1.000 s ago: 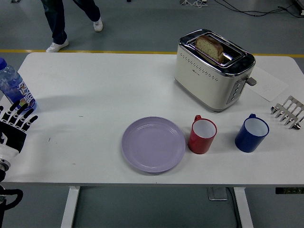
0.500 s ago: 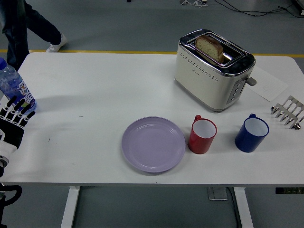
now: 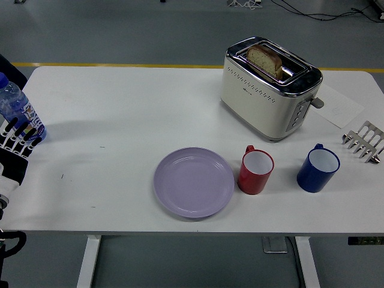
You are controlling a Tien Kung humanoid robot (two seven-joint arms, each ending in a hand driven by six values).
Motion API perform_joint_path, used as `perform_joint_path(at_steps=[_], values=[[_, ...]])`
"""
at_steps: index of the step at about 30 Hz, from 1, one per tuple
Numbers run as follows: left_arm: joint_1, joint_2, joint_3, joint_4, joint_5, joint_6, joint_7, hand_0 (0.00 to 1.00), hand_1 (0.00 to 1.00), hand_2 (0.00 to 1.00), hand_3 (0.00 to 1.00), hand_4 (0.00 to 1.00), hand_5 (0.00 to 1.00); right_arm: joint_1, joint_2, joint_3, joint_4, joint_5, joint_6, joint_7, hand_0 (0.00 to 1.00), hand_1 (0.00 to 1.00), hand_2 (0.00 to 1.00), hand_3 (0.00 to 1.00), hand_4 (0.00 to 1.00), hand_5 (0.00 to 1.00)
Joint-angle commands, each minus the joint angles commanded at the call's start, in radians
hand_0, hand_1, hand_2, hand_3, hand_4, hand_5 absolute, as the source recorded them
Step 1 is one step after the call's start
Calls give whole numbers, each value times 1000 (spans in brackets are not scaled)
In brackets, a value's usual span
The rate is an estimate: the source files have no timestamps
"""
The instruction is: Push plate across desktop
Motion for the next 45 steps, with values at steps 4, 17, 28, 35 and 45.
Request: perform_joint_path(at_steps=[4,17,28,35,45], values=[[0,-1,0,3,-2,3,0,414,571,592,634,493,998,-1,0,1,0,-3,1,-1,608,518,591,574,366,247],[-1,-1,5,23,21,18,-1,416,572,592,635,493,998,1,2,29,0,-36,0,-6,608,518,591,575,367,247],[8,-2,15,31,-5,81,-6,422,572,587,635,492,998,-9,5,45,0,-62,1,-11,608,518,593,574,368,248],[11,-1,22,31,-3,84,-5,424,571,588,635,493,998,-13,5,48,0,-66,0,-12,608,518,592,575,368,248],[14,-2,26,33,-7,87,-6,424,571,588,634,491,998,-14,2,42,0,-60,0,-9,608,518,592,575,368,248]])
